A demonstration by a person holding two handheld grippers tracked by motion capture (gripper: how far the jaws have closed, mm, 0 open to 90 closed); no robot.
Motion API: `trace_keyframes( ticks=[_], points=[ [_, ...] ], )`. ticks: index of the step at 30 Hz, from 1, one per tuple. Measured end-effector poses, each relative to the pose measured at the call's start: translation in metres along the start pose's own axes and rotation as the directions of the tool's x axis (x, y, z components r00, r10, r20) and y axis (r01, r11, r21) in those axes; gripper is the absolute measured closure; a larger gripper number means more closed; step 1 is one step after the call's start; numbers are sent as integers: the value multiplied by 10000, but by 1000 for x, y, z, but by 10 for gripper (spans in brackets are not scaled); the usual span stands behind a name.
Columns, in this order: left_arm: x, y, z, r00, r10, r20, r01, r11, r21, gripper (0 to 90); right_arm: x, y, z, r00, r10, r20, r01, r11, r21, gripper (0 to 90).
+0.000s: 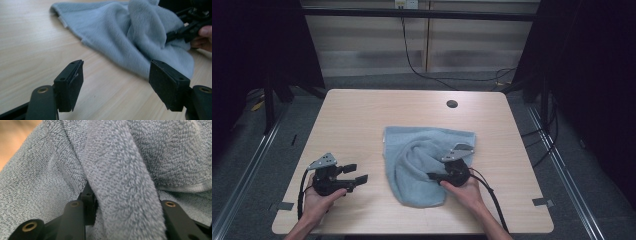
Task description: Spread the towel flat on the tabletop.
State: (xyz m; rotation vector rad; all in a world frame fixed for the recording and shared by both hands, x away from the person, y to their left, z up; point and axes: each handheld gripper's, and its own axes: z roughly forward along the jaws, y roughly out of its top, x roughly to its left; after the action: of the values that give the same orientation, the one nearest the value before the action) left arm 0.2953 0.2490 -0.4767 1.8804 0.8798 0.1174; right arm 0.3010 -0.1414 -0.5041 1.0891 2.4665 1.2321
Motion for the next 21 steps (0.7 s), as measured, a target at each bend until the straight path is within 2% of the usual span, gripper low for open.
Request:
trace_keyframes(
  ticks=[3, 4, 7, 8, 9, 10, 12, 14, 15, 16, 17, 18, 19, 20, 21],
  points=[
    [-6, 15, 7, 9996, 266, 110, -265, 9996, -85, 288, 16, 7, 11, 9990, -155, -410, 157, 9999, 35, 542],
    [-6, 15, 7, 9996, 266, 110, -265, 9996, -85, 288, 16, 7, 11, 9990, -155, -410, 157, 9999, 35, 542],
    [-10, 29, 11, 9987, 414, 303, -407, 9989, -243, 291, 31, 13, 14, 9969, -310, -730, 318, 9994, 101, 450],
    [-12, 39, 15, 9978, 550, 376, -538, 9980, -316, 296, 36, 17, 9, 9954, -402, -870, 411, 9991, 79, 388],
    [-12, 43, 17, 9974, 592, 409, -578, 9977, -356, 297, 37, 18, 4, 9947, -422, -936, 423, 9991, -6, 380],
    [-12, 46, 20, 9977, 478, 490, -454, 9978, -492, 297, 37, 19, -2, 9952, -426, -877, 420, 9991, -85, 362],
    [-11, 49, 23, 9980, 408, 485, -380, 9977, -556, 307, 35, 18, -17, 9967, -233, -784, 204, 9991, -367, 347],
    [-10, 54, 36, 9971, 567, 507, -537, 9969, -574, 347, 29, 17, -35, 9971, -95, -760, 37, 9970, -773, 347],
    [-10, 54, 36, 9971, 567, 507, -537, 9969, -574, 351, 29, 17, -35, 9971, -95, -760, 37, 9970, -773, 347],
    [-9, 56, 40, 9968, 585, 536, -560, 9973, -477, 351, 25, 17, -43, 9980, -25, -632, -37, 9952, -978, 347],
    [-7, 62, 48, 9972, 578, 477, -562, 9978, -339, 374, 12, 16, -58, 9985, 216, -496, -274, 9923, -1211, 418],
    [-7, 62, 48, 9972, 578, 477, -562, 9978, -339, 391, 12, 16, -58, 9985, 216, -496, -274, 9923, -1211, 418],
    [-3, 64, 56, 9988, 307, 392, -294, 9990, -344, 390, -4, 15, -62, 9998, 209, -14, -210, 9949, -986, 515],
    [-3, 64, 56, 9988, 307, 392, -294, 9990, -344, 384, -4, 15, -62, 9998, 209, -14, -210, 9949, -986, 515],
    [-2, 65, 61, 9985, 316, 452, -308, 9993, -192, 384, -13, 13, -60, 9996, 217, 166, -204, 9967, -784, 516]
  ],
)
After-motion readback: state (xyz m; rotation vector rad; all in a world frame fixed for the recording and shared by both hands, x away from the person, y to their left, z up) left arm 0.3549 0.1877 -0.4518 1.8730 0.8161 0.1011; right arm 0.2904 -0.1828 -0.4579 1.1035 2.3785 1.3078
